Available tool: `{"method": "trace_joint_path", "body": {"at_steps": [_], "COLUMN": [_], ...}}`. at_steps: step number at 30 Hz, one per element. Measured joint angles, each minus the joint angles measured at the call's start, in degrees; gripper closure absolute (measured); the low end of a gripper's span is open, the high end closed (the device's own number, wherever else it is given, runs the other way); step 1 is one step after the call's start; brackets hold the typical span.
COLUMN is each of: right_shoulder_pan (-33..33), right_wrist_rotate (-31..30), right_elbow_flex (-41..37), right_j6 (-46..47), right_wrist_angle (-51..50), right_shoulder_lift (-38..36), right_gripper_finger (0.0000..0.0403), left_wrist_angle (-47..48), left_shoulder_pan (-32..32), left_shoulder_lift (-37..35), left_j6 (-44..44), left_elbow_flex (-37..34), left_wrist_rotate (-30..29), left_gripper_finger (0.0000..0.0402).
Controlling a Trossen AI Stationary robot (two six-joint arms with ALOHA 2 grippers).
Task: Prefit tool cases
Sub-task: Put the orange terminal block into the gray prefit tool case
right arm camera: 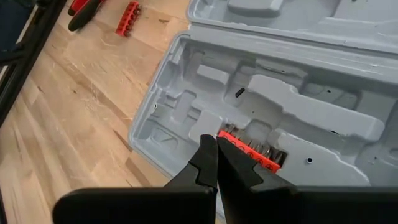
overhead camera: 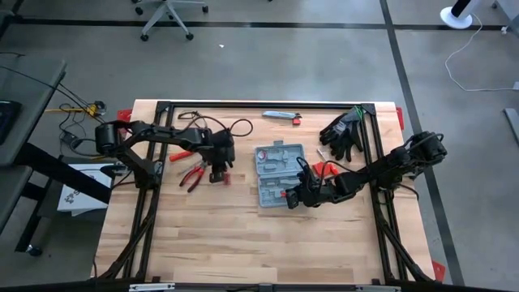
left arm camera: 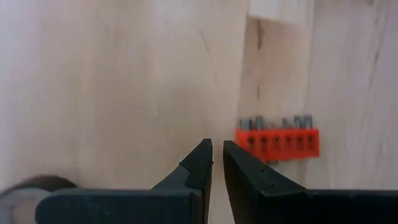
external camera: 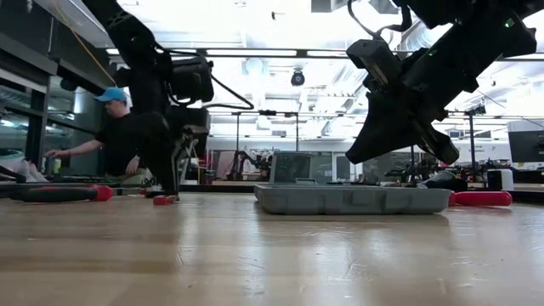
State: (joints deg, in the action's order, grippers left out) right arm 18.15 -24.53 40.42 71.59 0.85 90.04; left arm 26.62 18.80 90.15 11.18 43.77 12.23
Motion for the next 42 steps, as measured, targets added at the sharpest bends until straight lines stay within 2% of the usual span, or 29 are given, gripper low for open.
{"method": "trace_joint_path", "body": {"at_steps": [4,8,13,19,23,25,29,34,37,42], "right_shoulder_pan": [0.00,0.00,0.00,0.53,1.01,1.05,1.03,1.03,1.03,1.03], "right_wrist_rotate": [0.00,0.00,0.02,0.76,0.72,0.55,0.50,0.48,0.48,0.52], "right_elbow_flex": [0.00,0.00,0.00,0.00,0.00,0.00,0.00,0.00,0.00,0.00], "right_j6": [0.00,0.00,0.00,0.00,0.00,0.12,0.21,0.46,0.46,0.47], "right_wrist_angle": [-0.19,-0.21,-0.59,-0.62,-0.76,-1.19,-1.15,-1.03,-1.00,-1.06], "right_shoulder_lift": [-0.02,0.00,0.00,0.00,0.00,0.00,0.00,0.00,0.00,0.00], "right_gripper_finger": [0.0403,0.0403,0.0403,0.0403,0.0403,0.0403,0.0403,0.0403,0.0403,0.0403], "left_wrist_angle": [2.75,3.55,3.23,7.91,5.74,1.58,-6.42,-10.34,-11.81,-8.25], "left_shoulder_pan": [-0.14,-1.25,-4.27,-8.75,-11.78,-13.73,-16.62,-17.48,-16.40,-14.94], "left_shoulder_lift": [0.00,0.00,0.00,0.00,0.00,0.54,2.20,4.00,3.98,1.95], "left_j6": [-0.17,-1.49,-3.02,-3.23,-3.71,-5.39,-9.05,-12.94,-13.56,-14.71], "left_elbow_flex": [0.00,0.00,0.00,0.00,0.00,0.02,0.04,0.31,0.35,1.29], "left_wrist_rotate": [3.71,4.37,9.52,9.57,10.84,8.85,-0.29,-8.94,-9.36,-2.91], "left_gripper_finger": [0.0369,0.0369,0.0369,0.0369,0.0369,0.0369,0.0369,0.0369,0.0369,0.0369]}}
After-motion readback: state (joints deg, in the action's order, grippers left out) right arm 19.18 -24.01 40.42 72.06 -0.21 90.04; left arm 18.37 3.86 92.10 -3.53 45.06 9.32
